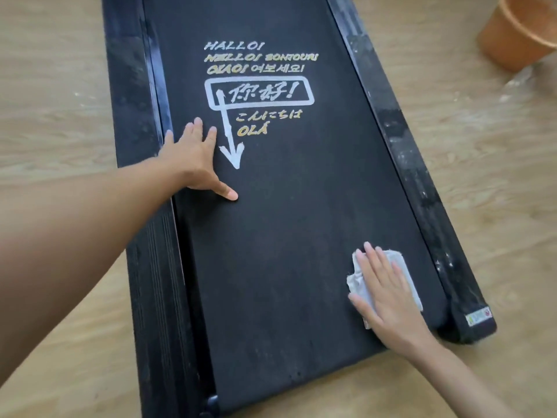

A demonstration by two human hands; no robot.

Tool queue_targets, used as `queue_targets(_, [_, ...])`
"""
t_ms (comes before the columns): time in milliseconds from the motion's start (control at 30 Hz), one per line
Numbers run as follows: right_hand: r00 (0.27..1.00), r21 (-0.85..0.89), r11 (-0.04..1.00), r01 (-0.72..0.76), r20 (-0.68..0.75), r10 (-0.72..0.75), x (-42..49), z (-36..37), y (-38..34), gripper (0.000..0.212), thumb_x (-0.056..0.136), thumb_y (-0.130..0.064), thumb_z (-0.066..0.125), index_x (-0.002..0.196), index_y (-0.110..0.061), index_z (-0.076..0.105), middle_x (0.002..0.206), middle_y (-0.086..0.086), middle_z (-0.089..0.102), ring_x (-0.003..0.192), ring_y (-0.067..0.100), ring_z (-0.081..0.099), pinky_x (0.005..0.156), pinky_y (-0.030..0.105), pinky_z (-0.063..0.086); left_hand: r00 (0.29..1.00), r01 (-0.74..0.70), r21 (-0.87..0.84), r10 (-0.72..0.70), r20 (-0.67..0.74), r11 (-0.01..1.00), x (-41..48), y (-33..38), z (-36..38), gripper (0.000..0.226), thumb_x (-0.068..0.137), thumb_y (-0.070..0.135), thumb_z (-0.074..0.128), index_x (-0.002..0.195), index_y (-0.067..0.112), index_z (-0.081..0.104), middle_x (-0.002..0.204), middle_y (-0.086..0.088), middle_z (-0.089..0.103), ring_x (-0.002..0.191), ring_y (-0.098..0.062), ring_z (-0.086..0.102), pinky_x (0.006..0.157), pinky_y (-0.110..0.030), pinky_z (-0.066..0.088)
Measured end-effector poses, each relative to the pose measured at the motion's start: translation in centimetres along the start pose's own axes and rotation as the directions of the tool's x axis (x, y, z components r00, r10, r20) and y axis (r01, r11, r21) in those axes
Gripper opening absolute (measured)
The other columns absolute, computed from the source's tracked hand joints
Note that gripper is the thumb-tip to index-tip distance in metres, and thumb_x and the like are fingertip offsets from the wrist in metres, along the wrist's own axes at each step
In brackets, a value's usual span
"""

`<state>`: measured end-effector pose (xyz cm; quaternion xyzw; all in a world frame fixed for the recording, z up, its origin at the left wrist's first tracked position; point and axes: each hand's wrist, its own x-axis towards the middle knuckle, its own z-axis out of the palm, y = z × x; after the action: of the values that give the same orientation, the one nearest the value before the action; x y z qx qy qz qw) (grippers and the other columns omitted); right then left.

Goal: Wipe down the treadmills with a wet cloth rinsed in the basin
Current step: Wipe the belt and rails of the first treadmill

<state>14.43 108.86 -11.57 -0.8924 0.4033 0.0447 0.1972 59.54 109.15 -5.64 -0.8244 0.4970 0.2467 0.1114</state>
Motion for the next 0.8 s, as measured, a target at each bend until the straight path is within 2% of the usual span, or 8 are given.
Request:
queue_targets(67, [0.999, 0.044, 0.999, 0.032, -0.019, -0.031, 0.5, -1.7, 1.8, 0.069, 0.106, -0.050, 0.045, 0.168, -0.036, 0.017, 0.169, -0.021, 0.023, 0.156, 0.001, 0.020, 0.122, 0.034, 0.021, 0.998, -0.052, 0.031, 0.053, -0.042, 0.998, -0.6, -1.4, 0.1, 0.145, 0.059, 0.095, 0.063, 0.166, 0.018, 0.003, 0.173, -0.011, -0.006, 0.160, -0.028, -0.004, 0.129, -0.050, 0.004])
queue_targets(133, [0.998, -0.062, 0.998, 0.029, -0.059, -0.032, 2.3, -3.7, 3.7, 0.070, 0.098, -0.055, 0.056, 0.162, -0.038, 0.034, 0.134, -0.021, 0.050, 0.126, 0.000, 0.041, 0.106, 0.038, 0.034, 0.991, -0.101, 0.032, 0.103, -0.089, 0.994, -0.8, -3.3, -0.3, 0.143, 0.055, 0.104, 0.049, 0.163, 0.016, 0.019, 0.172, -0.014, 0.006, 0.159, -0.031, 0.003, 0.128, -0.052, 0.010])
queue_targets(233, [0.997, -0.086, 0.996, -0.005, 0.076, 0.011, 4.8, -6.1, 4.5, 0.042, 0.085, -0.061, 0.076, 0.120, -0.042, 0.066, 0.084, -0.018, 0.052, 0.084, 0.005, 0.047, 0.079, 0.034, 0.043, 0.990, -0.019, -0.032, 0.015, -0.141, 0.999, -1.1, -7.1, -0.2, 0.161, 0.034, 0.111, 0.042, 0.154, 0.006, 0.027, 0.166, -0.021, 0.016, 0.155, -0.036, 0.011, 0.124, -0.056, 0.023])
queue_targets(333, [0.951, -0.039, 0.998, 0.040, 0.309, -0.026, 6.1, -7.3, 3.7, 0.028, 0.092, -0.051, 0.075, 0.082, -0.039, 0.052, 0.099, -0.014, 0.048, 0.080, 0.012, 0.053, 0.070, 0.033, 0.043, 0.999, 0.034, -0.107, -0.032, 0.015, 0.994, -2.0, -9.0, 0.0, 0.174, 0.033, 0.099, 0.066, 0.162, 0.002, 0.001, 0.172, -0.015, -0.012, 0.160, -0.030, -0.010, 0.129, -0.050, 0.014])
queue_targets(467, [0.943, -0.030, 0.999, 0.018, 0.332, -0.007, 9.2, -10.0, 3.2, 0.035, 0.103, -0.041, 0.062, 0.083, -0.035, 0.035, 0.087, -0.006, 0.052, 0.074, 0.019, 0.054, 0.065, 0.039, 0.042, 0.994, 0.008, 0.002, -0.008, 0.112, 1.000, -2.0, -9.3, 0.8, 0.175, 0.039, 0.094, 0.066, 0.158, 0.006, -0.026, 0.164, -0.011, -0.037, 0.155, -0.027, -0.027, 0.130, -0.045, 0.005])
queue_targets(600, [0.992, -0.021, 0.993, 0.118, -0.035, -0.119, 14.8, -15.8, 2.9, 0.036, 0.098, -0.026, 0.071, 0.085, -0.026, 0.037, 0.074, -0.004, 0.050, 0.068, 0.026, 0.050, 0.059, 0.043, 0.037, 0.992, 0.021, 0.065, -0.029, 0.121, 0.998, -1.5, -9.3, 0.5, 0.175, 0.037, 0.098, 0.058, 0.156, 0.004, -0.029, 0.163, -0.015, -0.039, 0.155, -0.031, -0.027, 0.130, -0.046, 0.006])
queue_targets(700, [0.885, -0.167, 0.966, 0.199, -0.393, -0.250, 18.1, -20.2, 2.5, 0.016, 0.098, -0.013, 0.072, 0.093, -0.014, 0.057, 0.083, 0.002, 0.052, 0.078, 0.030, 0.050, 0.064, 0.042, 0.039, 0.991, 0.035, 0.045, -0.041, 0.129, 0.998, -1.6, -9.0, 0.3, 0.175, 0.037, 0.096, 0.061, 0.156, 0.005, -0.029, 0.162, -0.015, -0.040, 0.155, -0.031, -0.027, 0.130, -0.046, 0.005])
queue_targets(800, [0.779, -0.296, 0.951, 0.087, -0.575, -0.250, 20.9, -21.1, 2.9, 0.013, 0.092, -0.003, 0.071, 0.101, -0.009, 0.065, 0.090, 0.011, 0.064, 0.092, 0.036, 0.054, 0.074, 0.050, 0.049, 0.991, 0.044, 0.026, -0.047, 0.128, 0.999, -1.6, -8.6, 0.2, 0.175, 0.039, 0.092, 0.068, 0.157, 0.004, -0.027, 0.163, -0.016, -0.038, 0.155, -0.031, -0.026, 0.130, -0.047, 0.007])
